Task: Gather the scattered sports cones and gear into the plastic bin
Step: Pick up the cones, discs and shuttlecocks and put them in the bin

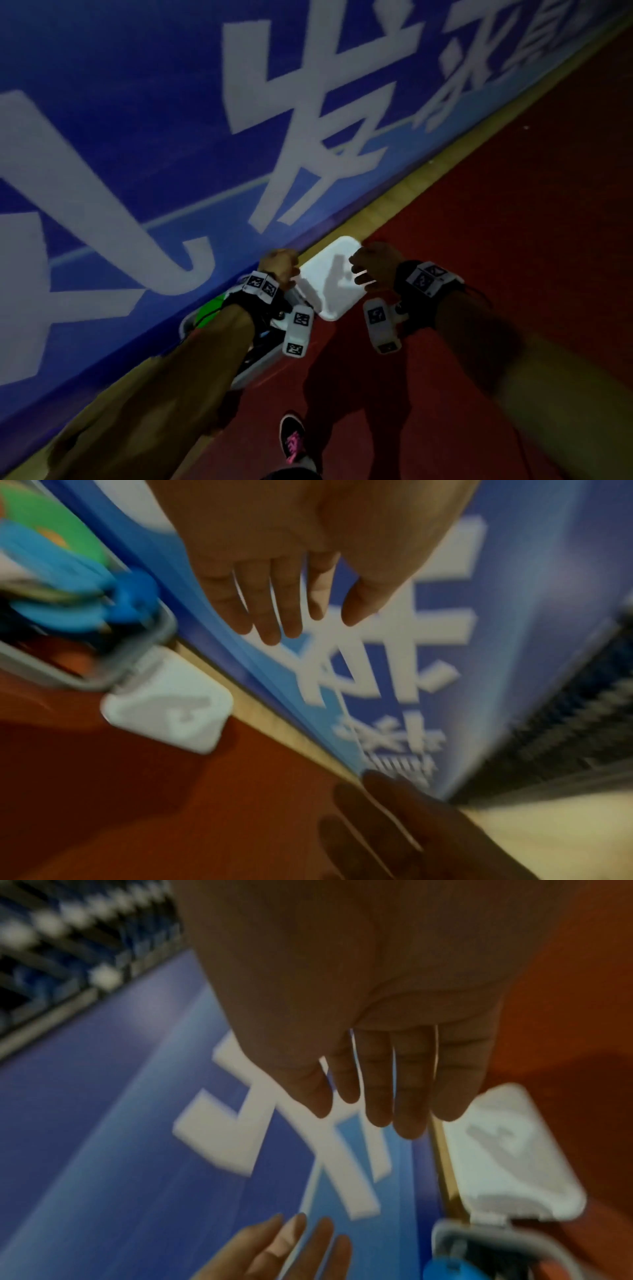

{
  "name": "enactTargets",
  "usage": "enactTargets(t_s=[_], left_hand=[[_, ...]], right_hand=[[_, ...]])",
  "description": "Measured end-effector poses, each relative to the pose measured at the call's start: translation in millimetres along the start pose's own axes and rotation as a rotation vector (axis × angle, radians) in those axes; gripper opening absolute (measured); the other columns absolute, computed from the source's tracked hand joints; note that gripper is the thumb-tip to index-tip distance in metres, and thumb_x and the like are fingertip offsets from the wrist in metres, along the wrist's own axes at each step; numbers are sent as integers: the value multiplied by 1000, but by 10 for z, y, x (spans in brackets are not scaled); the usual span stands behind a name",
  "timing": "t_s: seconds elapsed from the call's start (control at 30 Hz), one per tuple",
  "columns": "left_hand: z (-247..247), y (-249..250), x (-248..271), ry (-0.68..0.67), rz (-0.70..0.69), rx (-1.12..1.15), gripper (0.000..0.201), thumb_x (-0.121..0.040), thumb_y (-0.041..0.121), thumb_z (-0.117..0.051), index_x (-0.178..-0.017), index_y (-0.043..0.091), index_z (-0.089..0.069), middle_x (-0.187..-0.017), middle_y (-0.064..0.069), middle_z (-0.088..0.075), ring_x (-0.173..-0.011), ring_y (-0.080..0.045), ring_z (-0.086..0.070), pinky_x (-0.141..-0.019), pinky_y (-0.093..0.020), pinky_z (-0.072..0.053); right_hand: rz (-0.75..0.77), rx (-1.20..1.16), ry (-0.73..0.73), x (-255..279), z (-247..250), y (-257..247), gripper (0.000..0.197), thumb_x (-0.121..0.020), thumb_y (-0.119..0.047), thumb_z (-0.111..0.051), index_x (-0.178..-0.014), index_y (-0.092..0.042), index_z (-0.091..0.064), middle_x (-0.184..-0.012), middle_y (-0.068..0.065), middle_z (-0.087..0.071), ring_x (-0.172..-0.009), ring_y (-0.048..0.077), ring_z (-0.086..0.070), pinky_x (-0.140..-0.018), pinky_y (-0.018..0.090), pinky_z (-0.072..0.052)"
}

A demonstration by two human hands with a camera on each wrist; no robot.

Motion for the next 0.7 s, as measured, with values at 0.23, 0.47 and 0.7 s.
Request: enactTargets(t_s=[0.23,0.47,0.7], left_hand=[[-2670,-316,1565,-391,-72,-77,14,-98,24,-47,-101,17,-58,-84,1,-61,-72,-15,-58,-66,-26,-41],[-5305,-1165,3481,-794,-158,-362,16,-98,23,-50,-110,16,-57,-97,-2,-65,-85,-20,-65,-67,-32,-49],[-7282,-2560,5673,-1196,-189,-659,6,-95,22,-54,-95,23,-60,-96,0,-69,-87,-19,-66,-72,-31,-49]], right_hand=[[66,-185,416,1720,2134,1699,12,-93,-15,-58,-93,-6,-66,-95,21,-68,-79,30,-64,-77,42,-56],[85,-680,970,3934,3669,3777,13,-98,-8,-49,-89,-4,-57,-83,15,-62,-63,24,-60,-55,30,-50],[-10,-1136,1414,5835,4227,5923,12,-96,-5,-49,-86,-5,-56,-86,14,-63,-66,25,-61,-57,30,-47]])
Point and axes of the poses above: each hand's wrist, its own x-axis away from the middle knuckle, its own z-axis out of the back of the hand, y = z × x, the point moved 6 cm from there along -x, towards the middle knuckle
